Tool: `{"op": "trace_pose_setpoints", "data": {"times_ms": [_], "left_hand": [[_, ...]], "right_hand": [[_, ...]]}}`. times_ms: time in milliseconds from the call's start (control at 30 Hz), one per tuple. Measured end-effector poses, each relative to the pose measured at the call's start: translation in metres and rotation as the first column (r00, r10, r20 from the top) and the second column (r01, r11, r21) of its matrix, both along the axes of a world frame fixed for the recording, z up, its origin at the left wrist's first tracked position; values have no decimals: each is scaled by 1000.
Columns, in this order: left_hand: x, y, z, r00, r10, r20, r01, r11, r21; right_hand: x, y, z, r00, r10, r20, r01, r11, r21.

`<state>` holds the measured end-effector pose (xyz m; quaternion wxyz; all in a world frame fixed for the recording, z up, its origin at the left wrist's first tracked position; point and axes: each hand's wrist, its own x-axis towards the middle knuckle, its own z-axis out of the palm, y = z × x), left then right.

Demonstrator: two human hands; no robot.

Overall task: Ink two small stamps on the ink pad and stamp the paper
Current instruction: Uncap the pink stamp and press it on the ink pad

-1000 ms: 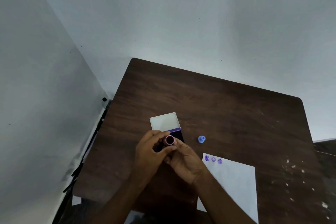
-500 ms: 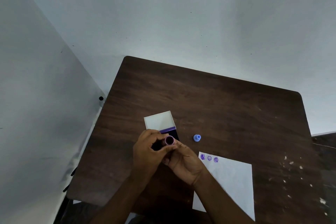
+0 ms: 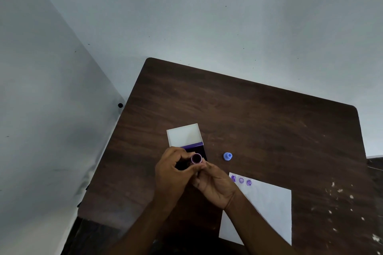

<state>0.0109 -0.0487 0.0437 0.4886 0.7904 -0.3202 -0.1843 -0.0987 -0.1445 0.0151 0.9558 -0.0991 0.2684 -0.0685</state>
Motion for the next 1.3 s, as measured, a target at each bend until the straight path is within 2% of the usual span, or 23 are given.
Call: {"op": "trace_pose_setpoints", "data": {"times_ms": [133,233,300,367,433,500,600,700,733,767,833,867,900,933,967,1033,1067,1133,1167,1200,1300], "left_hand": [[-3,0,-10,996,42,-77,-40,999,27],[4,5,-22,994,6,-110,4,996,90],[15,11,-37,998,-48,-36,55,973,224],[25,16,-51,989,-136,54,103,910,401],[31,18,-62,974,-206,89,133,850,510],[34,18,-69,961,-249,120,148,829,539],[34,13,-75,946,-277,170,137,814,565],[34,11,-81,942,-279,188,130,817,561],[35,8,-84,943,-282,174,142,820,555],[35,9,-88,946,-283,157,153,820,552],[34,3,-92,953,-283,104,174,799,576],[34,1,-94,957,-279,83,177,784,595],[35,0,-95,958,-274,81,171,777,606],[36,1,-97,955,-278,99,165,780,603],[37,4,-98,950,-287,125,163,793,587],[39,11,-96,940,-301,158,171,821,545],[41,11,-95,937,-305,167,174,826,536],[42,11,-92,934,-305,188,165,831,531],[42,12,-90,934,-301,192,160,834,529],[42,11,-88,934,-299,194,158,836,525],[43,12,-85,939,-287,192,154,847,509]], "right_hand": [[-2,-8,-4,995,43,-90,-55,989,-134],[-3,-17,-6,952,68,-298,-186,903,-387],[0,-21,-6,857,-4,-515,-340,747,-571],[6,-21,-8,719,-153,-678,-517,535,-669],[13,-17,-11,643,-262,-720,-658,293,-694],[24,-14,-12,637,-287,-715,-723,99,-684],[35,-11,-11,574,-192,-796,-814,-27,-580],[43,-9,-1,633,-169,-755,-774,-138,-618],[50,-9,2,595,-127,-794,-802,-155,-577],[61,-11,6,464,-29,-885,-879,-139,-456],[84,-14,9,85,186,-979,-996,11,-84],[90,-16,7,12,236,-972,-998,60,2],[95,-18,3,14,233,-972,-997,76,4],[100,-19,-2,16,231,-973,-999,49,-5],[101,-17,-7,20,226,-974,-1000,-7,-22],[94,-9,-14,2,184,-983,-976,-215,-42],[89,-6,-20,68,113,-991,-946,-309,-100],[79,2,-29,289,-27,-957,-866,-435,-249],[74,6,-32,323,-48,-945,-840,-475,-263],[71,7,-35,333,-49,-942,-826,-497,-266],[67,9,-40,425,-68,-903,-812,-471,-346]]}}
